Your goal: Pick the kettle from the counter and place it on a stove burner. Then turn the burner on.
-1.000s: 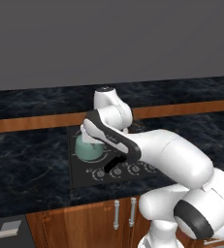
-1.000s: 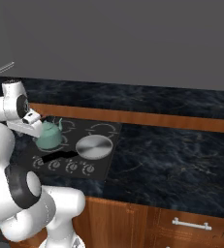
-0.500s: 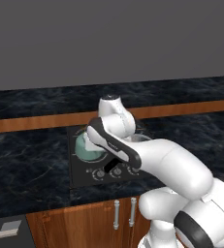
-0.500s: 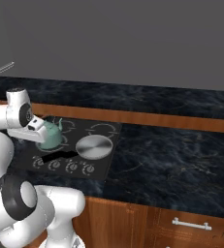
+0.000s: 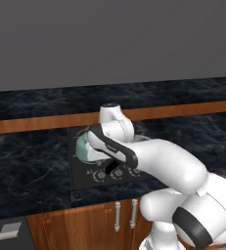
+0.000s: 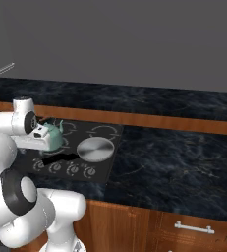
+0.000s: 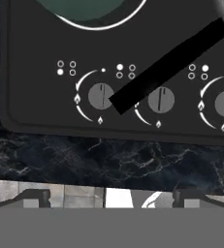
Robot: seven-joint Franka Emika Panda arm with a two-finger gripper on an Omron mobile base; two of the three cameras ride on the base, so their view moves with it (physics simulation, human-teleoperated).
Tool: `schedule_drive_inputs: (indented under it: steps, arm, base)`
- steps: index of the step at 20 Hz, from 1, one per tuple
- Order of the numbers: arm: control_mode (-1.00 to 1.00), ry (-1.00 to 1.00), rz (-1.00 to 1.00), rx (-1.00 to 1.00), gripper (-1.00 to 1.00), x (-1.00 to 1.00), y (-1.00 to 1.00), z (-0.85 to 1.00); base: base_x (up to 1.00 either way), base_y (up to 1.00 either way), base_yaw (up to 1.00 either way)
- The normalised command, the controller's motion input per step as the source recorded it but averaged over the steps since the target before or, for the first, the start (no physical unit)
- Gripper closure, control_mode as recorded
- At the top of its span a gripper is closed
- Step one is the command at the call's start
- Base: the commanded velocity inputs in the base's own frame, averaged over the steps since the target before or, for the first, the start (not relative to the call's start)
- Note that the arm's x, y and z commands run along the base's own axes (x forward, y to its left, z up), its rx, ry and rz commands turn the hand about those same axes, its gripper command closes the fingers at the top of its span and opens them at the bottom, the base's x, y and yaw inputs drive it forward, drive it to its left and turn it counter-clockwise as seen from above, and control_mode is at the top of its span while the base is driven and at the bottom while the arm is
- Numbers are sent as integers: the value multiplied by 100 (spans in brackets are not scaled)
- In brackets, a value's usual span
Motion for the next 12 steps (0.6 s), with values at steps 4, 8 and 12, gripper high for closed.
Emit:
schedule_drive_inputs:
  steps: [4,8,12]
  arm:
    - [-100,9,8,0,-100,16,0,-42]
    - [-100,9,7,0,-100,19,0,-38]
    - [-100,2,6,0,-100,24,0,-32]
  base:
    - [0,0,0]
    - [0,0,0]
    - [0,0,0]
